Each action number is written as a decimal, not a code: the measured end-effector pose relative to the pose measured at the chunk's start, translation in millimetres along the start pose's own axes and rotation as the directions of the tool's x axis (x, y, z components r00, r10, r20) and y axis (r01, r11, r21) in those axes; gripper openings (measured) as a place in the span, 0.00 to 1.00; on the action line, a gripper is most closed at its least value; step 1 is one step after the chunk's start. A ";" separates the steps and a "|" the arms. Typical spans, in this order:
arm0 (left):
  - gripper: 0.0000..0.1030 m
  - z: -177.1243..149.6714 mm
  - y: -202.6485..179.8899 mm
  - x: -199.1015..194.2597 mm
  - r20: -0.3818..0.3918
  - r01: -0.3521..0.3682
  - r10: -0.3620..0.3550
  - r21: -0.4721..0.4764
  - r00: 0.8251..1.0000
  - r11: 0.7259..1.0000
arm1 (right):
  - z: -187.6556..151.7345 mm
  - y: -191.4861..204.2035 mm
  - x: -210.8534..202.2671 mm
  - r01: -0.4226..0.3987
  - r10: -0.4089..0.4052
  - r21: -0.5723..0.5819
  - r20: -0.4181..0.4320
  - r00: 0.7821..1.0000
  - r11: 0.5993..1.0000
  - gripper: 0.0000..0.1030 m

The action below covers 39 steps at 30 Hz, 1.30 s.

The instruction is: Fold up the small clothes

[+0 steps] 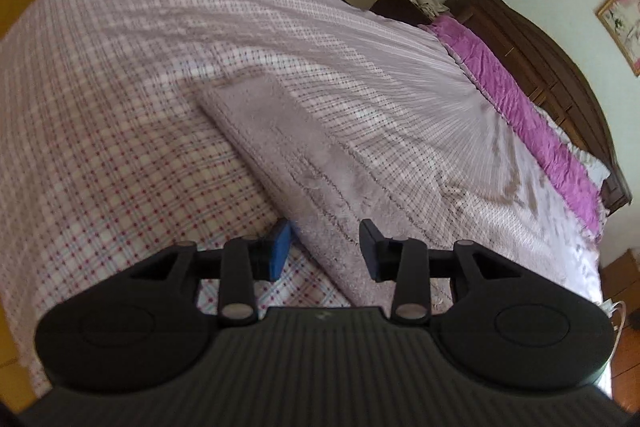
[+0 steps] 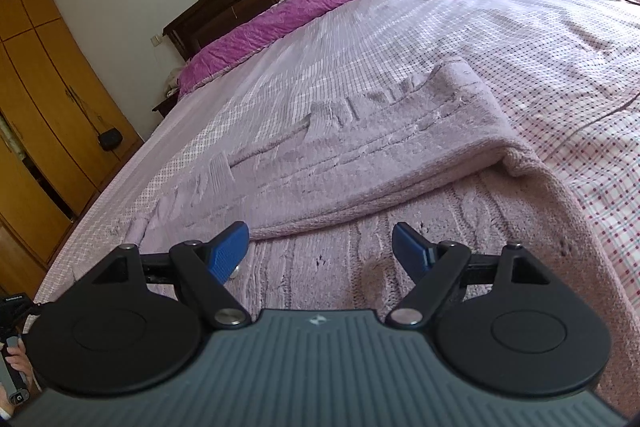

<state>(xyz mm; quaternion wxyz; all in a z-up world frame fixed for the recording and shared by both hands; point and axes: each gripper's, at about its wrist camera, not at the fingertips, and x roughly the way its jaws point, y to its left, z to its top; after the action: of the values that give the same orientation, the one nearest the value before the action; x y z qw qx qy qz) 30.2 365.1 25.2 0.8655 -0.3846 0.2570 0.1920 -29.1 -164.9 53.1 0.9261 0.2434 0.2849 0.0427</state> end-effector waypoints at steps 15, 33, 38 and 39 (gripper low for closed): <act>0.30 2.4 -6.1 21.2 0.020 0.052 -0.052 -0.002 0.998 0.999 | -1.8 9.7 10.3 -0.006 0.006 -0.023 -0.024 1.000 1.000 0.82; 0.08 -14.4 -70.3 -34.7 0.063 0.243 -0.252 0.125 0.966 0.962 | -4.0 3.2 7.7 -0.012 0.012 -0.006 -0.018 1.000 1.000 0.82; 0.07 -36.0 -113.9 -45.8 0.023 0.340 -0.349 0.181 0.937 0.923 | -4.1 -0.6 5.5 -0.011 0.011 0.007 -0.009 1.000 1.000 0.82; 0.07 -39.7 -122.5 -45.9 0.015 0.356 -0.366 0.194 0.931 0.914 | -3.9 -1.6 4.9 -0.009 0.009 0.009 -0.008 1.000 1.000 0.81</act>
<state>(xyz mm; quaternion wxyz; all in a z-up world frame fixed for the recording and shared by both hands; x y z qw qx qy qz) 46.8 251.3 99.2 0.9247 -0.3371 0.1765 0.0136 -27.2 -163.6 47.0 0.9237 0.2486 0.2877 0.0467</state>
